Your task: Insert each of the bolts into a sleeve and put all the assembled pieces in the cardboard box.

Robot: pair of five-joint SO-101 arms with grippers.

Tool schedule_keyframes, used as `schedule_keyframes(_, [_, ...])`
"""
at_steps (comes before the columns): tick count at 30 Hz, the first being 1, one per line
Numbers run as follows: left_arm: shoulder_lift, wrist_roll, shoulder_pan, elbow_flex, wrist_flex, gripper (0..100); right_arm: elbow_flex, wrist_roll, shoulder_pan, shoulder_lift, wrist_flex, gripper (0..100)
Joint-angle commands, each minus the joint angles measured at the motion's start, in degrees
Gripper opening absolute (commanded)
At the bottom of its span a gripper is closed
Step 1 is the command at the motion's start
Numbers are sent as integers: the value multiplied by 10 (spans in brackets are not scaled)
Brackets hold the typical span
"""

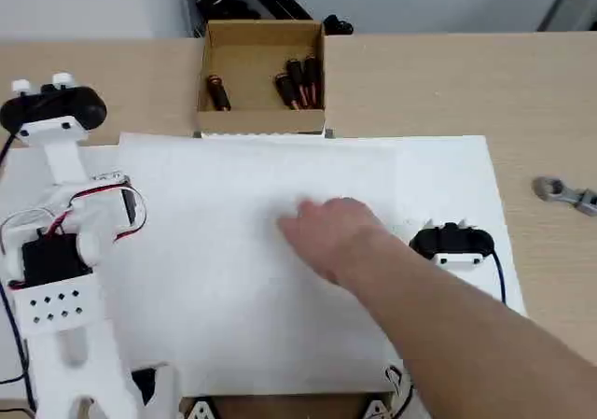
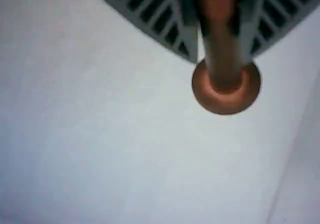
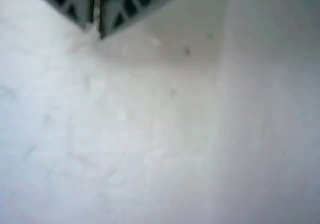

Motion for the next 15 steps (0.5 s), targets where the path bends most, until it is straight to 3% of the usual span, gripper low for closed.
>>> schedule_keyframes(1, [-18, -3, -1, -36, -14, 6, -3, 5, -3, -1, -11, 4])
schedule_keyframes(15, [-18, -2, -2, -28, 2, 6, -3, 5, -3, -1, -11, 4])
